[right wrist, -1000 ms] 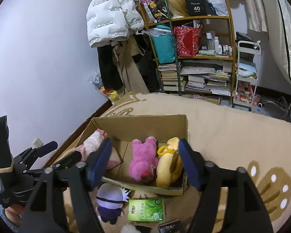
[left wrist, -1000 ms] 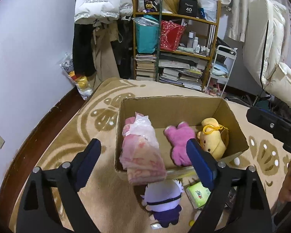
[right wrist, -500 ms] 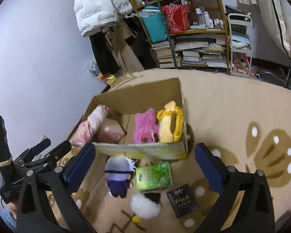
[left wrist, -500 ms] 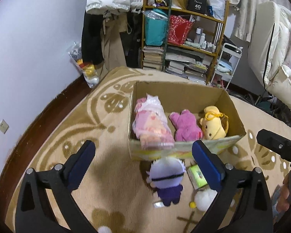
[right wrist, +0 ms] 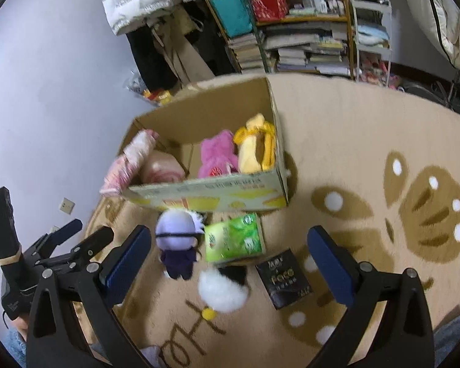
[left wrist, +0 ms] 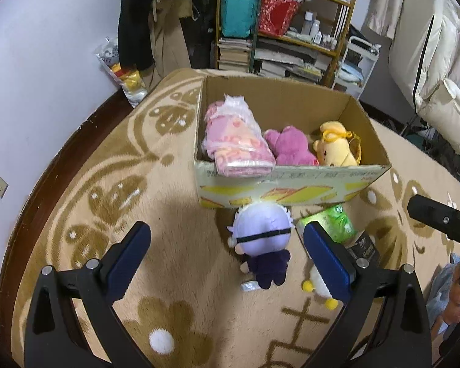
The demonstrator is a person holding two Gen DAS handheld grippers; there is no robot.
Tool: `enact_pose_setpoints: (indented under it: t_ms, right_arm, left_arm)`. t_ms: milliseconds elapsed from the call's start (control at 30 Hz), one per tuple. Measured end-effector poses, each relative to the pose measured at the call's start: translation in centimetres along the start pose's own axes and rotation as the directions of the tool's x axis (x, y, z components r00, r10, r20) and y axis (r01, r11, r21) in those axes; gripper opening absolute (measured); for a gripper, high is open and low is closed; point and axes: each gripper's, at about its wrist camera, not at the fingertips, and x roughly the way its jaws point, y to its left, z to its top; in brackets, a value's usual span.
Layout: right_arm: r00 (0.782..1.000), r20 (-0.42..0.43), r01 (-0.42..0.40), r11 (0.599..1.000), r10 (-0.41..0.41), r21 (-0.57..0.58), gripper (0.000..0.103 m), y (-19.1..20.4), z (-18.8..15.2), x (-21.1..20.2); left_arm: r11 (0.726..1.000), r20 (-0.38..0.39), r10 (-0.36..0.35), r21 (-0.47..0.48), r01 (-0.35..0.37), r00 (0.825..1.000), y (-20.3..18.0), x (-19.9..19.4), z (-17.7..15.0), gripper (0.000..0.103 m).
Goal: Organize soft objects
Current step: 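Withdraw both tools from the box toward the remaining items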
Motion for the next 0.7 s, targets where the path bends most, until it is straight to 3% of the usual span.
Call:
enact_pose_setpoints:
  t_ms: [167,400,700]
  right_arm:
    - [0.996,-0.082,0.027,1.000,-0.028,-0.008,0.103,-0.1,-0.6,1.6]
    - [0.977,-0.208,0.059,0.996,-0.045,0.065,0.103,-1.3,-1.4,4.3]
    - [0.965,-0.263,0.038,0.995,-0.012,0.093,0.100,-1.3,-1.9,6.0]
  left_arm:
    - [0.998,-0.038,0.034,0.061,-0.031,0.999,-0.6,1.3,-0.5,0.099]
    - [0.998,-0.099,0.017,0.069,-0.010,0.995,-1.0,3.4,-0.9,0.099]
    - [0.997,-0.168,0.016,0.077,-0.003,0.986,-1.6,5.7,-1.5,0.099]
